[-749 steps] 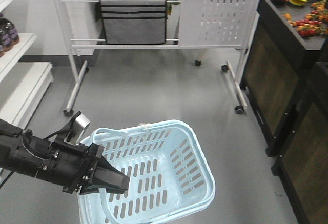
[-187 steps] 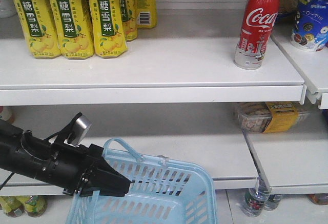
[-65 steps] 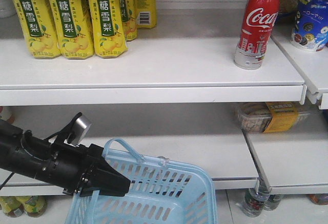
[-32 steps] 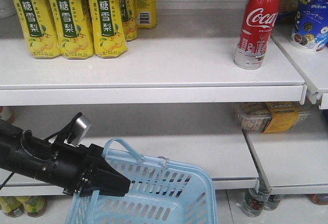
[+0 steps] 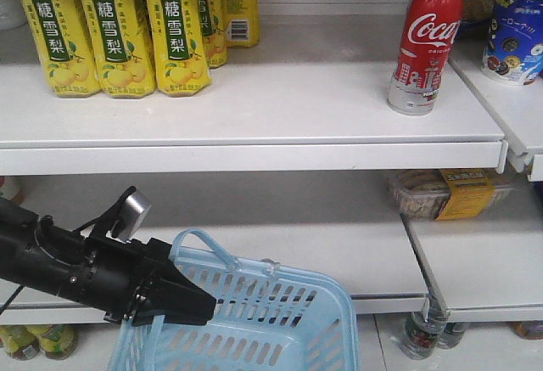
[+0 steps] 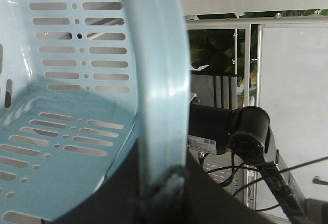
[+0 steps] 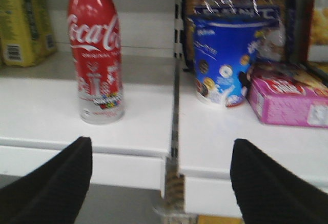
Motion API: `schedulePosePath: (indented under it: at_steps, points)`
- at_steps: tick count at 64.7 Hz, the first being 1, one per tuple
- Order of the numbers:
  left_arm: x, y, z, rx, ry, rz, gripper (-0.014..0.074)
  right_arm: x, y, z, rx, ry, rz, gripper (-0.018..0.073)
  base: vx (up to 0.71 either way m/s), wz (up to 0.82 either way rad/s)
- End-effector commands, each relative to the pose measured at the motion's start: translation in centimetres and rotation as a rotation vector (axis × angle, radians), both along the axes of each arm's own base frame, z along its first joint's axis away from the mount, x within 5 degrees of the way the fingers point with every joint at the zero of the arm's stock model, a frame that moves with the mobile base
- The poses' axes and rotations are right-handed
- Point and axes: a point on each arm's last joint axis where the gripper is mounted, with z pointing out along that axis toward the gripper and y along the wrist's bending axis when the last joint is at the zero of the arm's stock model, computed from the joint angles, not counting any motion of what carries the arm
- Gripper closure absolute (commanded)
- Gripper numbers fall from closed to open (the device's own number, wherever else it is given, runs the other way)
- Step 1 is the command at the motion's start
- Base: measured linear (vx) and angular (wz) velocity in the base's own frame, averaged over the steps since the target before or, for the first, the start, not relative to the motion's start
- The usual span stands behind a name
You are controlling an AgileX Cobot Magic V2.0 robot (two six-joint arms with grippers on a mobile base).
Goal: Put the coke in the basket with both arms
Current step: 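Reach the right gripper toward the red Coca-Cola bottle, then close the right gripper around the Coca-Cola bottle neck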
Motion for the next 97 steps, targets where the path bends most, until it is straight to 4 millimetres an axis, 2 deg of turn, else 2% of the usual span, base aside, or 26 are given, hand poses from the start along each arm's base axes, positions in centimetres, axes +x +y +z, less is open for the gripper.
schedulePosePath:
  at_steps: [1, 13, 35, 57, 68, 75, 91, 97]
  points:
    - [0.1, -0.4, 2.2, -0.092, -0.056, 0.018, 0.0603, 1.0, 0.9, 3.1, -0.024, -0.141, 0.060, 0.0016, 0.00, 0.00]
    - [0.1, -0.4, 2.2, -0.092, -0.056, 0.018, 0.0603, 3.6, 2.9, 5.8, 0.002, -0.274, 0.141, 0.0016, 0.00, 0.00]
    - [0.1, -0.4, 2.2, -0.092, -0.056, 0.018, 0.0603, 10.2, 5.0, 9.0, 0.003, -0.205, 0.155, 0.0016, 0.00, 0.00]
    - [0.1, -0.4, 2.2, -0.092, -0.056, 0.018, 0.0603, 14.9, 6.4, 9.8, -0.009, -0.145, 0.164, 0.0016, 0.00, 0.00]
    - [0.1, -0.4, 2.2, -0.092, -0.056, 0.018, 0.0603, 16.7, 5.7, 10.2, 0.025, -0.127, 0.126, 0.0031, 0.00, 0.00]
    - [0.1, -0.4, 2.2, -0.094, -0.056, 0.019, 0.0603, 17.1, 5.5, 10.3, 0.036, -0.095, 0.123, 0.0123, 0.00, 0.00]
    - [0.1, -0.4, 2.2, -0.091, -0.057, 0.020, 0.0603, 16.7, 5.7, 10.3, 0.009, -0.051, 0.139, 0.0561, 0.00, 0.00]
    - [0.1, -0.4, 2.2, -0.091, -0.057, 0.020, 0.0603, 16.2, 5.6, 10.4, 0.005, -0.028, 0.146, 0.0571, 0.00, 0.00]
